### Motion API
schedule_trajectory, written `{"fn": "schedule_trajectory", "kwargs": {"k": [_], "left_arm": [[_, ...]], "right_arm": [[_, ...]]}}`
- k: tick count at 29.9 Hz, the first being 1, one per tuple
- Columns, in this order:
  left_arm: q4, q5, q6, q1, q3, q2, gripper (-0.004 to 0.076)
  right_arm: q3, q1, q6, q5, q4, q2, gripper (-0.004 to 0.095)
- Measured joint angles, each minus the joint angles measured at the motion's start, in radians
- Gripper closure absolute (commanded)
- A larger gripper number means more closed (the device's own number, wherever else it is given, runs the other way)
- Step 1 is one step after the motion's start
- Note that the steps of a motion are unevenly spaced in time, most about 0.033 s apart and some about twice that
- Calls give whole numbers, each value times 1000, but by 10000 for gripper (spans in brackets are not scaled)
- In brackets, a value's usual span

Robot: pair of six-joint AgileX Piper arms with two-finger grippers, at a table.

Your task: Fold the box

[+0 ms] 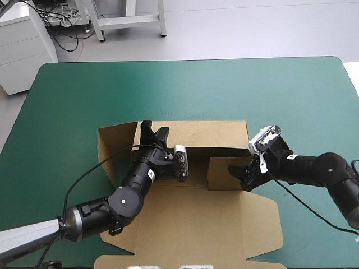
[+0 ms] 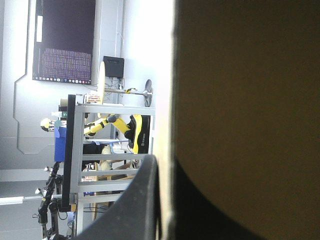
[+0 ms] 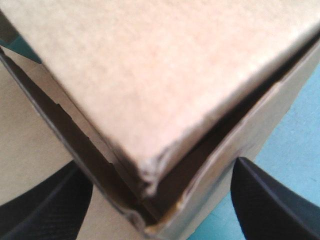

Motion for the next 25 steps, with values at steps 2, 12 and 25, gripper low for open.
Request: {"fn": "schedule_trajectory", "kwargs": {"k": [2, 12, 25], "left_arm": [[0, 0, 0, 0, 0, 0, 755], [-51, -3, 29, 0, -2, 0, 755], [-119, -34, 132, 0, -2, -7, 705]], "right_arm": [[0, 27, 18, -49, -23, 0, 215], [1, 64, 43, -167, -75, 2, 513], [1, 61, 51, -170, -77, 2, 927]]}}
